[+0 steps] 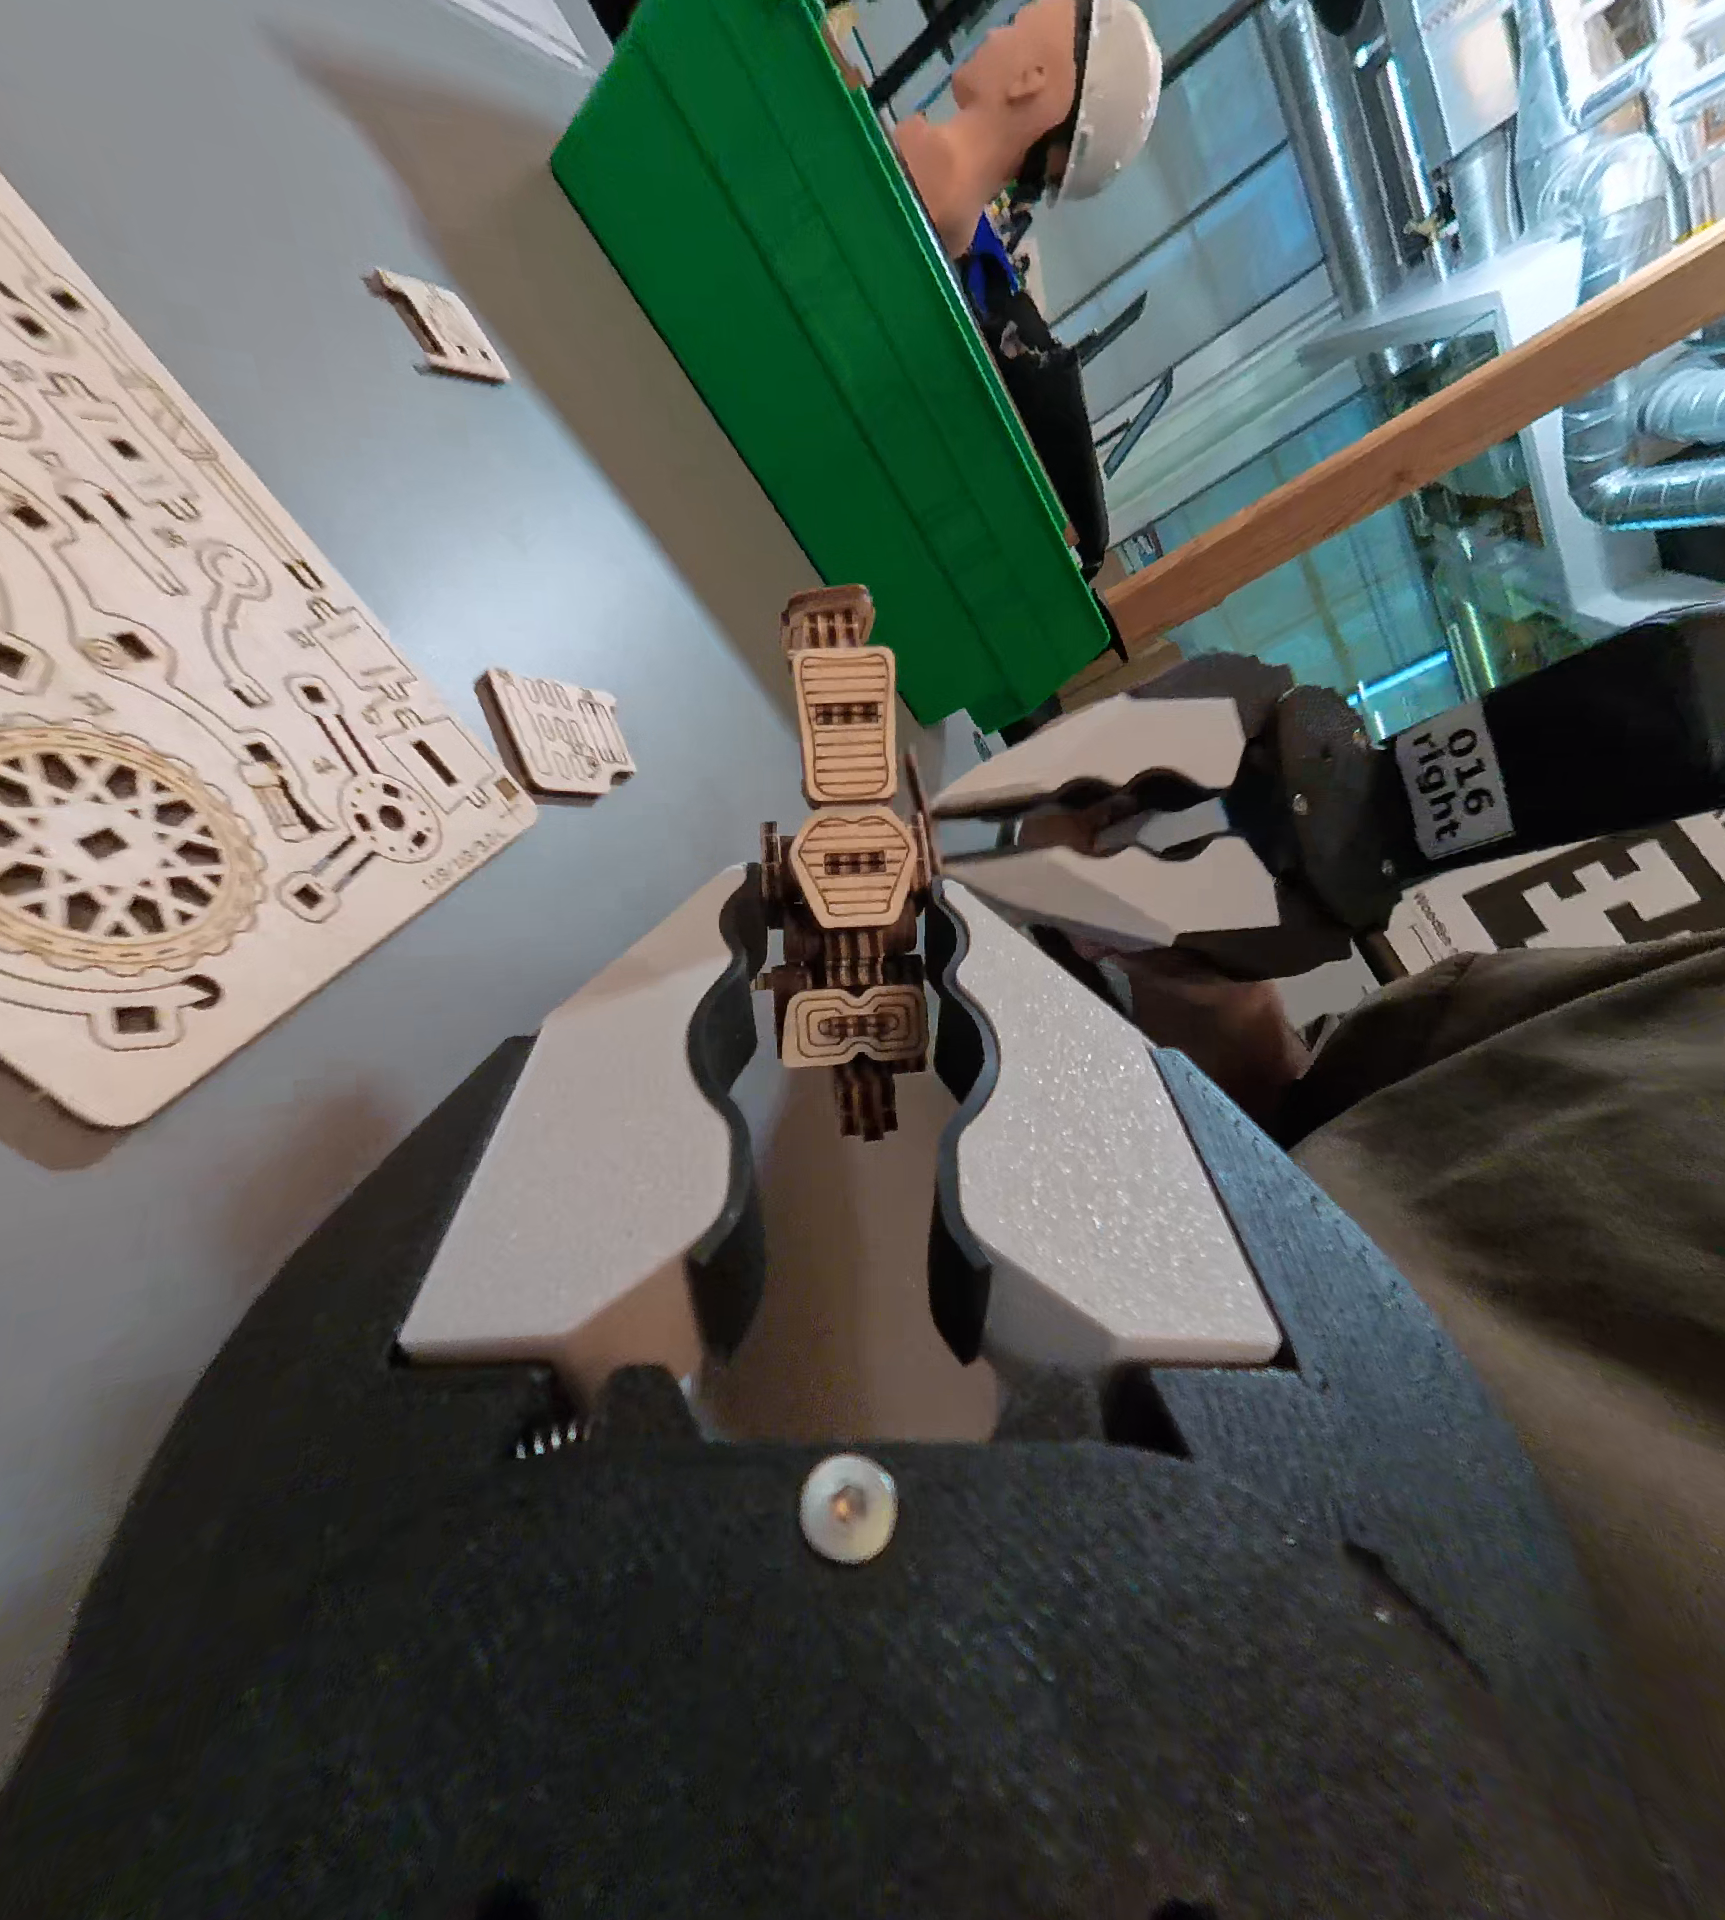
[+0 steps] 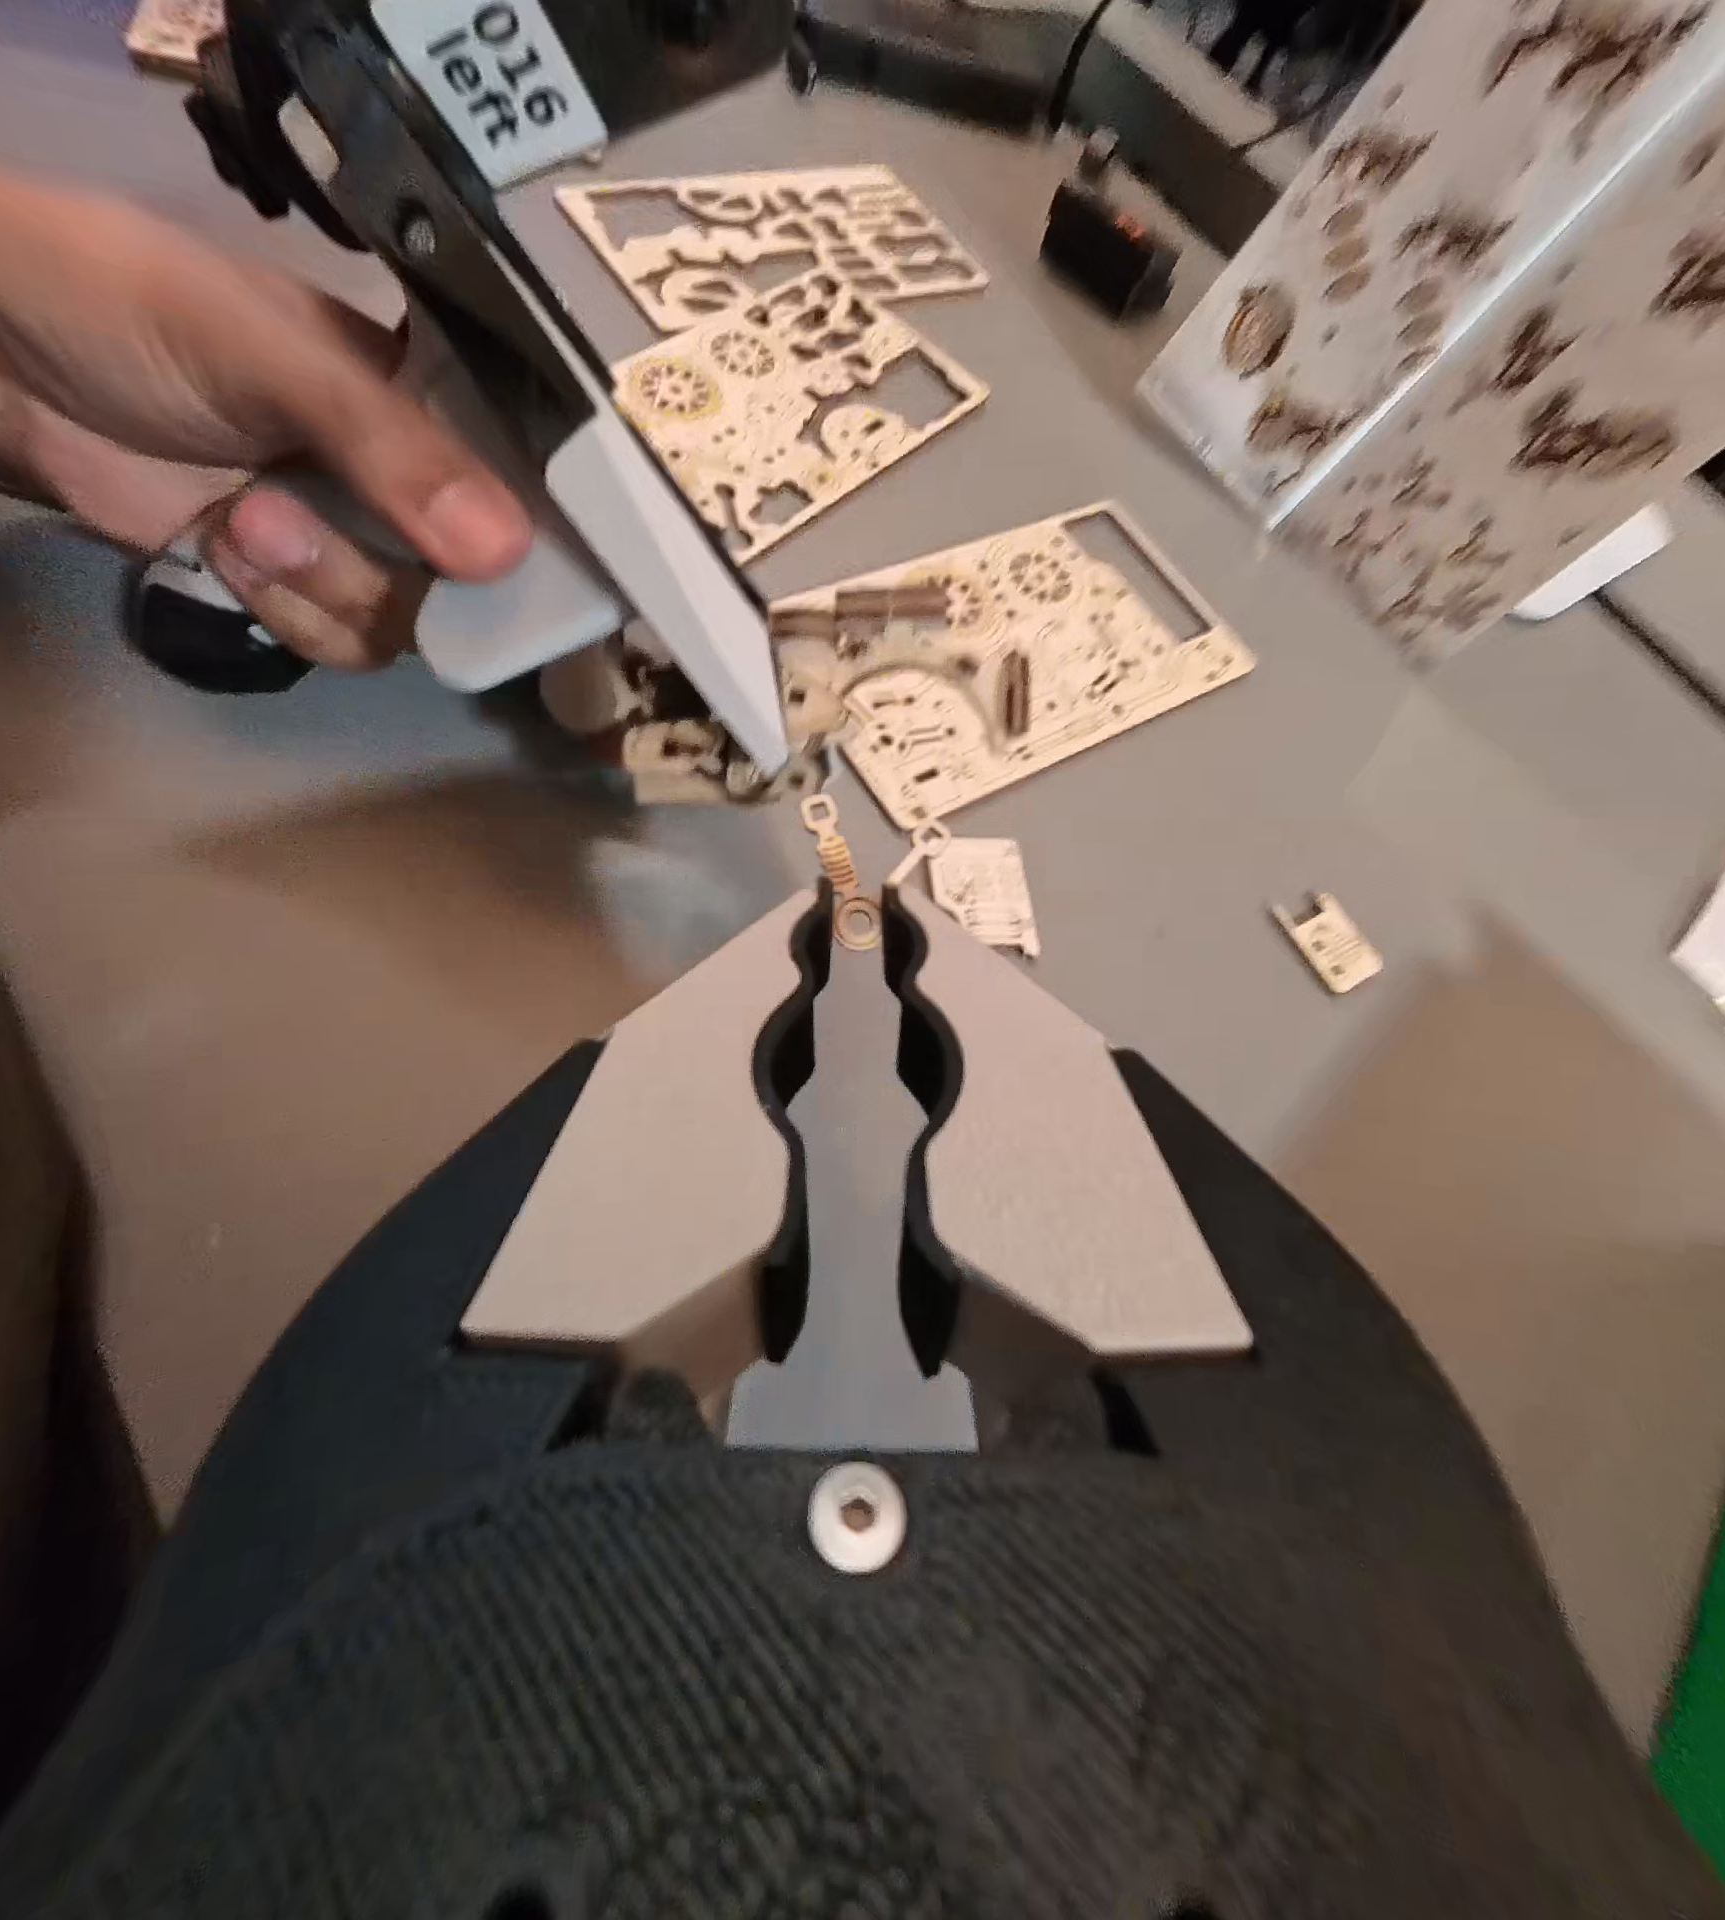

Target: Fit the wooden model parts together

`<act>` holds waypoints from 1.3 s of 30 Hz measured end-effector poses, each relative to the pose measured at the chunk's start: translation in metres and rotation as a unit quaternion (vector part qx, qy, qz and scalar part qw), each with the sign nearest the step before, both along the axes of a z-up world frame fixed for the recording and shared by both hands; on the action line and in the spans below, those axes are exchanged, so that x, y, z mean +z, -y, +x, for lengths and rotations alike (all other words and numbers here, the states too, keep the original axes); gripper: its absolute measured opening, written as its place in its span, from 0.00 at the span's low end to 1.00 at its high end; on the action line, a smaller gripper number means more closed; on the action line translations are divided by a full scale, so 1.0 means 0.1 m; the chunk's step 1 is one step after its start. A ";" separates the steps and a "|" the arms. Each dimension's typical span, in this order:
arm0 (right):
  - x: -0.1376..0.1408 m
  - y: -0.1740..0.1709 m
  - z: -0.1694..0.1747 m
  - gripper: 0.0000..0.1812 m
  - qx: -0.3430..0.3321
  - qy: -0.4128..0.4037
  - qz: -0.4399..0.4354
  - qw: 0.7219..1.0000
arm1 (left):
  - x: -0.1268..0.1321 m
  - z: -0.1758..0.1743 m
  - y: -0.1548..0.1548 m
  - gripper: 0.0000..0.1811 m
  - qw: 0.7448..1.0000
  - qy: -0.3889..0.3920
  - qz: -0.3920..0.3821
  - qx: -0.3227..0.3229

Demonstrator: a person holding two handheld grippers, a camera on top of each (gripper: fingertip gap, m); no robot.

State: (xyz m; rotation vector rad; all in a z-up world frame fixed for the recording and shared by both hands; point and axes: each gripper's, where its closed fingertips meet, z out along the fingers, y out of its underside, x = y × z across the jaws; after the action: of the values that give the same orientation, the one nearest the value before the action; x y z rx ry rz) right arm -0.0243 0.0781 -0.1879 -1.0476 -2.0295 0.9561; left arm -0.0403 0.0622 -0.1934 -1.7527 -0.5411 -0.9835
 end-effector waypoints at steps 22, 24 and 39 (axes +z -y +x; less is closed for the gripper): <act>0.16 0.01 -0.06 0.04 -0.024 -0.050 0.017 0.998 | 0.03 0.29 -0.10 0.16 1.000 -0.007 0.013 -0.001; 0.17 0.01 -0.06 0.04 -0.021 -0.051 0.016 0.998 | 0.03 0.30 -0.10 0.16 1.000 -0.008 0.012 -0.005; 0.13 0.01 -0.01 0.04 -0.004 -0.044 0.043 0.998 | 0.00 0.35 -0.09 0.16 0.999 -0.044 0.007 -0.021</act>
State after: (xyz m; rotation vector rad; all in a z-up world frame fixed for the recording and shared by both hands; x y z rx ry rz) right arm -0.0252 0.0775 -0.1744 -0.9510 -1.9739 0.8864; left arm -0.0053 0.0715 -0.1935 -1.7928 -0.4416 -0.9330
